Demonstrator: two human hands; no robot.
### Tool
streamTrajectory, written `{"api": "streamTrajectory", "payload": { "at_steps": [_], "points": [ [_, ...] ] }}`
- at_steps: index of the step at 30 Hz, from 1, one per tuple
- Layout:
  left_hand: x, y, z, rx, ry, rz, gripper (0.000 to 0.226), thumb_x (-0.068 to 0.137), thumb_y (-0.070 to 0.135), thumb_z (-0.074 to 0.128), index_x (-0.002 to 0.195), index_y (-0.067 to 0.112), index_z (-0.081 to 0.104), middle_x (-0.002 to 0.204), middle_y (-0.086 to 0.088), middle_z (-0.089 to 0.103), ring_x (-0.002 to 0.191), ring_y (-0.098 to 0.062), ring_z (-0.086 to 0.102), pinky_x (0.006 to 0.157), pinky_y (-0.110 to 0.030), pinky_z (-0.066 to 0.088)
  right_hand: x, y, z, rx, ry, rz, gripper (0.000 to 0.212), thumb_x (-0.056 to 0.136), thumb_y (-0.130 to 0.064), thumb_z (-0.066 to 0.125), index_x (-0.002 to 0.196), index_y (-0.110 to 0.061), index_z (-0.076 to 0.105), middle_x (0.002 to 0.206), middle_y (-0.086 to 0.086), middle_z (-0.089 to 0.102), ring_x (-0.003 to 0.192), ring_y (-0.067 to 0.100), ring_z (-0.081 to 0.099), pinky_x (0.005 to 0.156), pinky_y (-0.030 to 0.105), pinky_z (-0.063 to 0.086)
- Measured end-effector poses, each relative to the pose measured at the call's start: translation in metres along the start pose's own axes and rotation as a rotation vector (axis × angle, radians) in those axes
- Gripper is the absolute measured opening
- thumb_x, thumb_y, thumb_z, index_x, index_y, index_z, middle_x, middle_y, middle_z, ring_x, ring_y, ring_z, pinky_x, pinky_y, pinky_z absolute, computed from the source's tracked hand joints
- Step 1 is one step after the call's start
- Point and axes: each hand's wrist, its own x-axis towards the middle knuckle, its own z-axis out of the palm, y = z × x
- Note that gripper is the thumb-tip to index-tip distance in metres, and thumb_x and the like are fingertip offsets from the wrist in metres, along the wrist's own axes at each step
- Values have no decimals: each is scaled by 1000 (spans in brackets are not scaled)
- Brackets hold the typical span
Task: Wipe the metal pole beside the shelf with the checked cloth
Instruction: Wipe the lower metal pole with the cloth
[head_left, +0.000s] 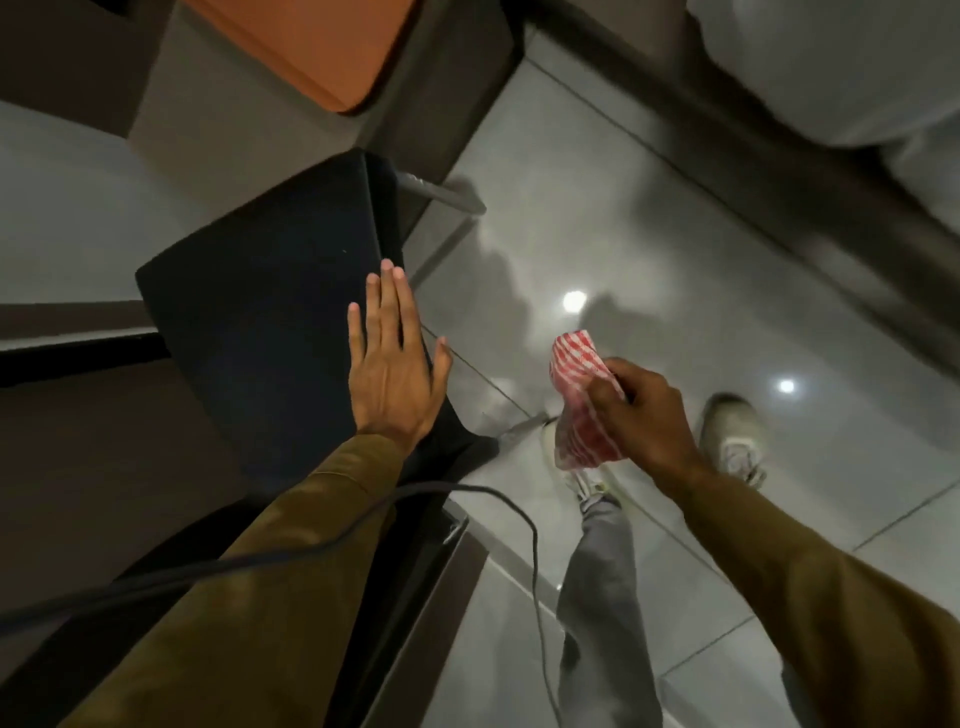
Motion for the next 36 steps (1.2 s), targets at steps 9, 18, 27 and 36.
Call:
{"api": "streamTrajectory", "payload": {
  "at_steps": [9,18,27,36],
  "points": [
    [16,-8,78,54,205,117,81,115,50,28,174,-1,7,184,-20,9,173,-34,11,143,-54,15,16,86,70,32,-2,107,30,103,-19,56,130,-14,67,121,6,74,104,17,70,88,7,48],
    [26,-17,115,24,438,180,83,112,45,38,168,-12,15,177,-34,20,168,-46,18,141,-54,12,0,115,149,46,-13,-87,32,101,-10,51,128,-20,66,116,11,75,104,28,69,90,38,58],
    [27,-15,114,-24,482,174,83,111,43,42,168,-12,16,177,-33,21,168,-45,19,142,-50,9,-30,119,171,241,-105,-97,46,102,-3,52,147,-10,50,153,9,50,145,26,43,115,53,43],
    [31,-19,127,-27,559,169,84,111,48,40,170,-6,12,178,-28,20,172,-38,15,143,-46,9,1,143,187,153,3,-123,40,92,13,60,128,-3,67,137,14,64,133,28,56,114,12,37]
  ]
}}
